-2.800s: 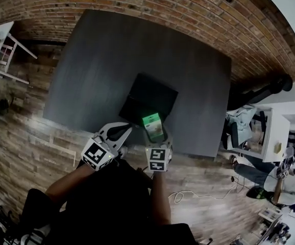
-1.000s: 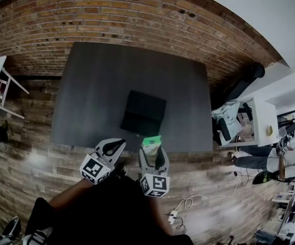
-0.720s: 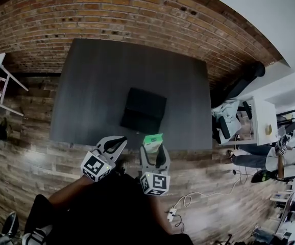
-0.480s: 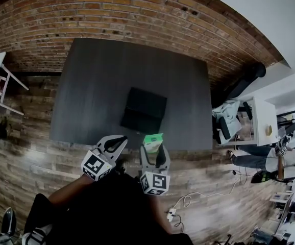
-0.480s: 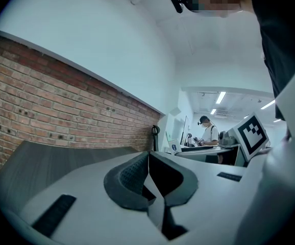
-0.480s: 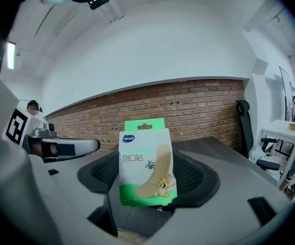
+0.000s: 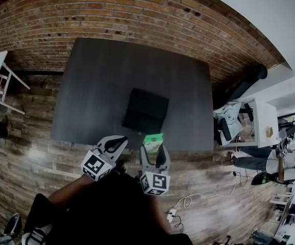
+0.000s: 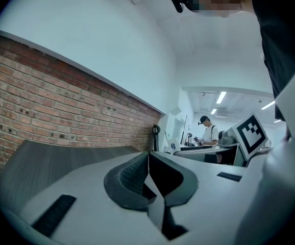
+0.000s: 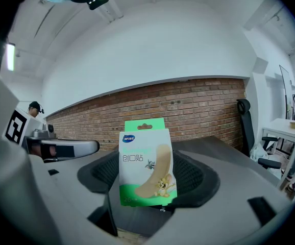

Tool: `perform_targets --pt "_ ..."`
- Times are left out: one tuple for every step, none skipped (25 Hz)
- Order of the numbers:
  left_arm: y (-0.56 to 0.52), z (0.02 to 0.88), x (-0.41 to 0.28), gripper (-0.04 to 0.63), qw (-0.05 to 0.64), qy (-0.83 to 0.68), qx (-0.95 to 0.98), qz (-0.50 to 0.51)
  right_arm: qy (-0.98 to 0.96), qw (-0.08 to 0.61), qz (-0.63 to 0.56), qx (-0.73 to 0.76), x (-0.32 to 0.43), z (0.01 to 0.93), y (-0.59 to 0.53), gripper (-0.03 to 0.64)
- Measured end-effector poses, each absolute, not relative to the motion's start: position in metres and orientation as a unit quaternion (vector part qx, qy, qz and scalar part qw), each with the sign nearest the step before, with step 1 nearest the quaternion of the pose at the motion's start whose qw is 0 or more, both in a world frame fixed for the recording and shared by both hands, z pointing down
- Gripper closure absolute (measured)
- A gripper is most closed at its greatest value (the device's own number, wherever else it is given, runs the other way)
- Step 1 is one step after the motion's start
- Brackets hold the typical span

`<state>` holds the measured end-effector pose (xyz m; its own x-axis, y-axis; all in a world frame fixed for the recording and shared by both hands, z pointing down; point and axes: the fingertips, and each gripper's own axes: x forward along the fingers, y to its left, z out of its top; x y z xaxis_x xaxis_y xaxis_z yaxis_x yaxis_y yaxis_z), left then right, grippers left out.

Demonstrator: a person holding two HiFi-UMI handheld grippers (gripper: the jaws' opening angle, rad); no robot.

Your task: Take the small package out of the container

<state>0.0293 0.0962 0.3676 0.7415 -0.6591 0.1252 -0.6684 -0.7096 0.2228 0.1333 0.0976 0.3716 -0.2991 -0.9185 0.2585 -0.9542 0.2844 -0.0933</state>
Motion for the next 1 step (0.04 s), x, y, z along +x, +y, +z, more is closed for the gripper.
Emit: perform_targets --pt "0.0962 0.3675 0.0284 0.561 0.127 -0.359 0.924 0.019 -0.798 0.077 0.116 0.587 0.1323 0.3716 0.0976 0.287"
